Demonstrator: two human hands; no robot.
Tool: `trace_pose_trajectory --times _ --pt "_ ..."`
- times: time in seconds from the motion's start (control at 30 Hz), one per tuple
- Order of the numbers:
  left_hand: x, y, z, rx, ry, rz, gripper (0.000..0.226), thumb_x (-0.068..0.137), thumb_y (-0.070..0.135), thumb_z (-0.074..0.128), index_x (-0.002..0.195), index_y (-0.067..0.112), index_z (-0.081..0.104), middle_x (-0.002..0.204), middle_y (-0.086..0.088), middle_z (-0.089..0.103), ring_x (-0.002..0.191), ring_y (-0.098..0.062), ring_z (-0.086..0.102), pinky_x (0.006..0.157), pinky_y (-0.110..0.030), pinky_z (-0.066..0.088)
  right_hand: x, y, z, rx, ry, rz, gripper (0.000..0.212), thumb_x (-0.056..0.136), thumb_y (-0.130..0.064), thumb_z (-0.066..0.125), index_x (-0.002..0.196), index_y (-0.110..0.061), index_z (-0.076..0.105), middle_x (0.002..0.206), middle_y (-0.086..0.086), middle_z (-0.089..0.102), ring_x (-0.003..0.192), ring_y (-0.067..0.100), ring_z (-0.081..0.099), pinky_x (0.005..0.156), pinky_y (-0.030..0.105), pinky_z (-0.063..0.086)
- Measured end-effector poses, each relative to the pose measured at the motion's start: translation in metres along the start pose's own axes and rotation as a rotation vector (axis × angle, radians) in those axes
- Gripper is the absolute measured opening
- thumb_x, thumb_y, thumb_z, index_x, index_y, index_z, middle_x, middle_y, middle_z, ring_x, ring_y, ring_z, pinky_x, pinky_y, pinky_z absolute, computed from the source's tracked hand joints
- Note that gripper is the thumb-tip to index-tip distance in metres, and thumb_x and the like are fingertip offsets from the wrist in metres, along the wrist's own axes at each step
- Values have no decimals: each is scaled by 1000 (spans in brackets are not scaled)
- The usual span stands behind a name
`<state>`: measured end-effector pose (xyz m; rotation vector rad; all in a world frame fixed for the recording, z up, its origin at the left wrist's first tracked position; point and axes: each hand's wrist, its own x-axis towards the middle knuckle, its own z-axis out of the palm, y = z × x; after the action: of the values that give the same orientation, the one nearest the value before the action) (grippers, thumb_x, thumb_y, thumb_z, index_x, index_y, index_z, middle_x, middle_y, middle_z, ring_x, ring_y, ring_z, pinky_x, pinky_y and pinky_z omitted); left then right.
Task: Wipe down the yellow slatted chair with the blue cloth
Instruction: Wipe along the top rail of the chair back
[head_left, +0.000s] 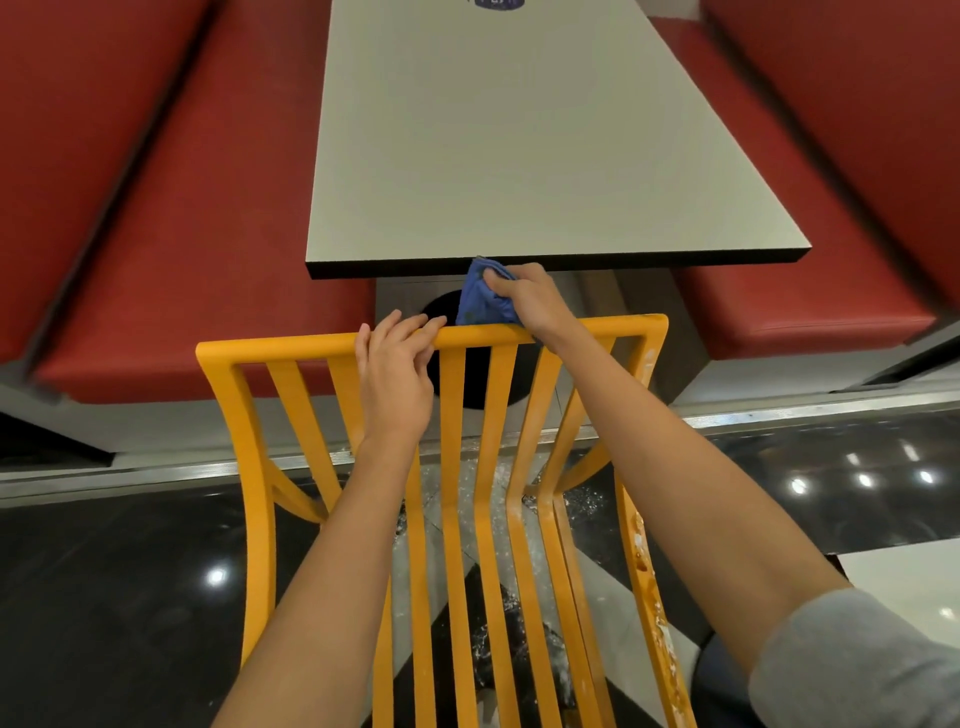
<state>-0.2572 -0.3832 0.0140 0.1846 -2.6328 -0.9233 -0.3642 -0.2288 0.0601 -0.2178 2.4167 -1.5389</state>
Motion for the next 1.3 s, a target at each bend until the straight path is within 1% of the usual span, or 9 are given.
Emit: trace_pose_trajectory --times 0.17,0.33,0.5,0.83,0.97,1.03,1.17,1.23,1.3 --pt "0 -2 -1 1 -7 6 38 99 8 51 129 26 63 132 0 62 137 -23 41 119 -42 11 -9 -1 -15 23 -30 -79 41 102 -19 46 61 -18 41 58 -2 39 47 0 37 54 17 30" --pt "0 -2 -1 2 -12 5 37 100 10 51 130 27 63 133 2 61 137 -20 40 119 -39 10 -8 10 -41 -592 -183 41 30 100 -42 45 72 -34 50 68 -2 52 62 13 46 62 31 33" --pt "0 -2 2 3 17 4 37 98 8 52 127 26 65 129 1 64 134 -22 43 118 -41 12 7 -6 -31 -772 -310 177 42 103 -36 39 67 -13 41 69 2 38 60 14 35 58 30 26" --pt "-1 -2 5 -20 39 1 38 96 4 52 125 23 67 126 0 65 133 -23 44 119 -44 12 1 16 -30 -513 -112 91 48 100 -42 46 59 -20 36 56 -2 36 54 12 35 59 30 26" --pt "0 3 1 30 7 -12 37 97 6 52 127 23 65 128 0 64 133 -22 44 119 -42 11 -5 20 -35 -211 22 -13 42 101 -34 46 61 -23 42 57 -6 41 54 10 37 61 30 29" --pt "0 7 -1 106 -5 -21 36 98 11 50 130 23 63 131 1 63 135 -21 43 120 -43 12 -10 19 -37 -233 20 -87 36 101 -31 46 66 -24 47 60 -7 45 57 9 40 63 31 32" --pt "2 31 3 164 -45 31 36 101 24 46 136 24 57 137 3 59 137 -18 42 120 -43 14 -37 25 -43 -347 -65 -326 15 96 -19 53 103 -19 66 87 -3 66 82 9 59 74 27 44" --pt "4 46 13 172 -92 102 37 103 26 43 138 24 55 139 3 58 139 -18 41 119 -43 13 -51 37 -49 -428 -89 -448 37 91 -5 56 125 -19 63 116 -2 68 110 10 59 96 25 44" --pt "8 57 24 182 -125 139 38 104 28 40 139 24 54 140 4 57 140 -17 39 120 -43 10 -56 53 -62 -499 -43 -455 50 86 0 56 131 -22 59 130 -4 62 124 12 52 108 33 38"
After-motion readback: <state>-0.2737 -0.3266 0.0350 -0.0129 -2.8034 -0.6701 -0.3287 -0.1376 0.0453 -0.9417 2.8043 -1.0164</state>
